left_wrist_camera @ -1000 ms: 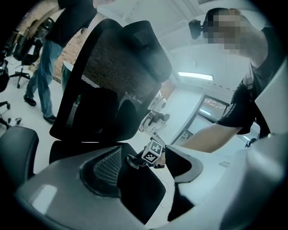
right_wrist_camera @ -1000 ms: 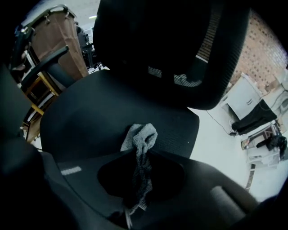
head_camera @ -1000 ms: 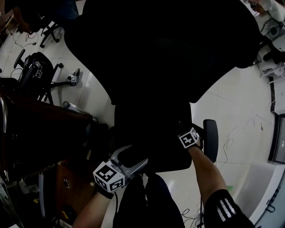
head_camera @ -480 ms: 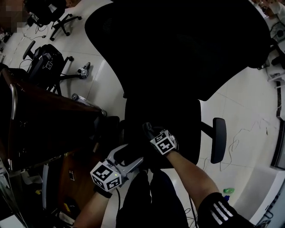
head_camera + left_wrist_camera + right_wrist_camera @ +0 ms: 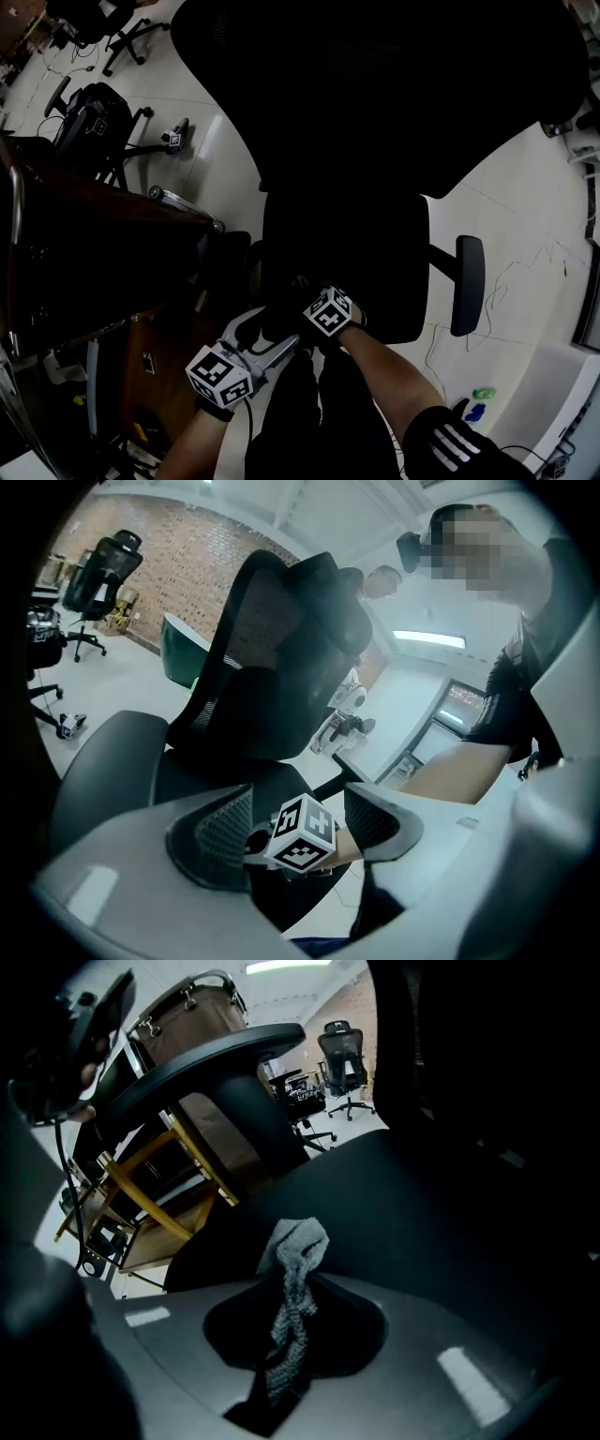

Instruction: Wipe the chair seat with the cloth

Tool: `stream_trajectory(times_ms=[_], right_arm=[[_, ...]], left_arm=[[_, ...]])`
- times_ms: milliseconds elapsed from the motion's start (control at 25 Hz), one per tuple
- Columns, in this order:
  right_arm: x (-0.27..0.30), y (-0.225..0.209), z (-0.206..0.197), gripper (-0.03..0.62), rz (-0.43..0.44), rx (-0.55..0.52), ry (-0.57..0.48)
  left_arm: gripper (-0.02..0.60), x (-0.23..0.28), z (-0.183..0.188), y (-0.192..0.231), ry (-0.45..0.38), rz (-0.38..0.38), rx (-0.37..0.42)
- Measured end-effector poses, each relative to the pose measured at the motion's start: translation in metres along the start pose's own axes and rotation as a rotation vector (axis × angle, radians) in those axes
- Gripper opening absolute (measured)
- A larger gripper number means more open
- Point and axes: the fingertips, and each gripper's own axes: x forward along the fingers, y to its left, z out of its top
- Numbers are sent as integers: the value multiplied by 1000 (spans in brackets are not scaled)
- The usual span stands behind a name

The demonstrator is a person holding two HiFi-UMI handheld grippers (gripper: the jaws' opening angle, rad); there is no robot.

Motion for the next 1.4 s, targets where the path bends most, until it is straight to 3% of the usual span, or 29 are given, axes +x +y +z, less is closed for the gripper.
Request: stream_trajectory(times_ms=[440, 720, 840, 960, 1200, 1400], right_arm=[[-79, -91, -114, 46, -175, 14, 133], [-124, -130, -152, 46, -272, 129, 157], [-127, -124, -132, 46, -271, 187, 91], [-115, -96, -91, 46, -205, 196, -3], [-57, 4, -1, 46, -7, 53, -85], [-11, 75, 36, 46, 107, -36, -83]], left_arm=[[328, 37, -12, -44, 58, -107, 12], [328, 40, -17, -53, 82, -130, 24], [328, 33, -16, -49, 79, -121, 23], [328, 20, -12, -41, 70, -102, 21], [328, -10, -9, -21, 43, -39, 10], [328, -27, -12, -6, 34, 4, -8]])
